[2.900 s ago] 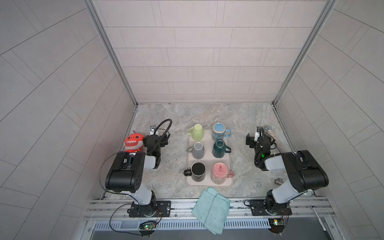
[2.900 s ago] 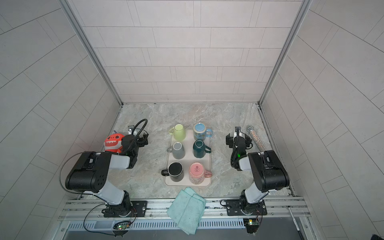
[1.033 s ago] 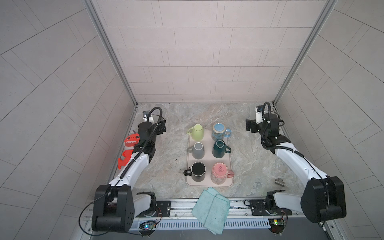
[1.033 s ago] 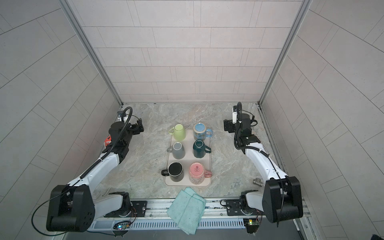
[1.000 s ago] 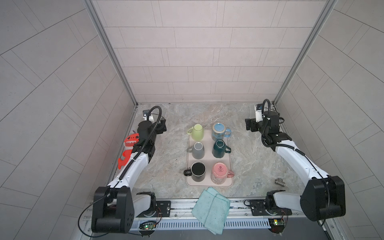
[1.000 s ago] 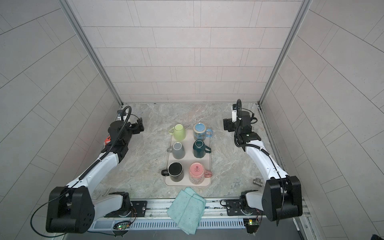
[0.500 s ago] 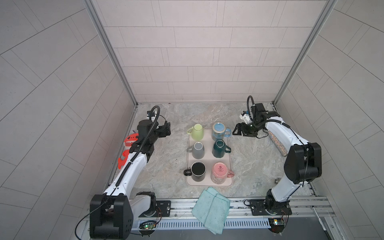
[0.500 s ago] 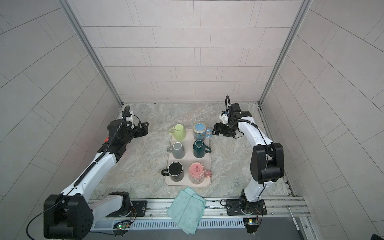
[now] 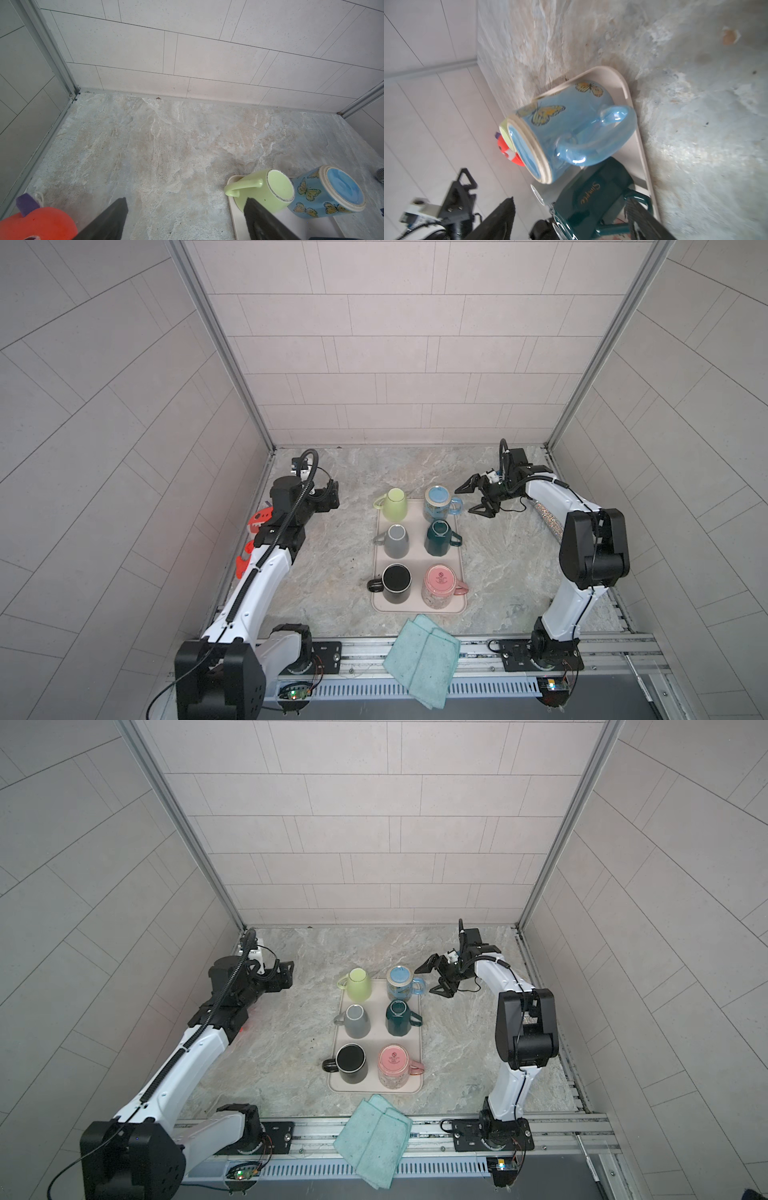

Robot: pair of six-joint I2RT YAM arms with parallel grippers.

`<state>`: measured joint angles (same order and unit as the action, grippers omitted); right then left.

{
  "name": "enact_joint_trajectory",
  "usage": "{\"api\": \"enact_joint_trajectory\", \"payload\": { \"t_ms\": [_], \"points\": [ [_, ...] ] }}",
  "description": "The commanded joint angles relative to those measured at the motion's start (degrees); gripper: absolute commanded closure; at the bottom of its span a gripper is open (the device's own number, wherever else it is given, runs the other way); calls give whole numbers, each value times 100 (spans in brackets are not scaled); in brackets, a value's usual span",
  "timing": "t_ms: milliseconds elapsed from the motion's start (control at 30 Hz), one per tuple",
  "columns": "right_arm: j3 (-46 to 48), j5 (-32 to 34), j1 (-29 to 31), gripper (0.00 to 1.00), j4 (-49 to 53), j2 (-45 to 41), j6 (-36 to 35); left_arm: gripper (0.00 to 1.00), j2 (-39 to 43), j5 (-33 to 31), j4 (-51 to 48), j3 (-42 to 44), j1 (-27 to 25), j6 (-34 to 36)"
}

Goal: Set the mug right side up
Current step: 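Move the right gripper over the upside-down blue butterfly mug on the tray, then lower the right gripper and close it on the blue mug's handle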

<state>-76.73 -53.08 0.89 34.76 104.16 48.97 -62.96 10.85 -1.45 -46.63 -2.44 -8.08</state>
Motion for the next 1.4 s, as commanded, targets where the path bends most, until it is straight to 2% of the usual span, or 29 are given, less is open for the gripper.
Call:
{"api": "enact_joint_trajectory", "payload": {
  "t_ms": [0,100,267,400,567,1367],
  "points": [
    [439,-319,-60,15,-979,-122,1502,6,100,-67,-136,-180,-38,159],
    [613,-297,-133,14,-1091,-152,1835,6,102,-102,-208,-197,-37,218],
    [1051,-452,-220,14,-2776,-119,3233,6,134,-125,-221,-206,-34,250],
    [1198,-484,-221,13,-3591,50,3922,6,144,-101,-256,-236,-34,277],
    [1618,-554,-185,13,-5280,295,5221,6,144,-101,-285,-244,-31,329],
    [1858,-854,-115,14,-5375,466,5316,6,22,-85,-674,-433,-33,535]
  ]
}}
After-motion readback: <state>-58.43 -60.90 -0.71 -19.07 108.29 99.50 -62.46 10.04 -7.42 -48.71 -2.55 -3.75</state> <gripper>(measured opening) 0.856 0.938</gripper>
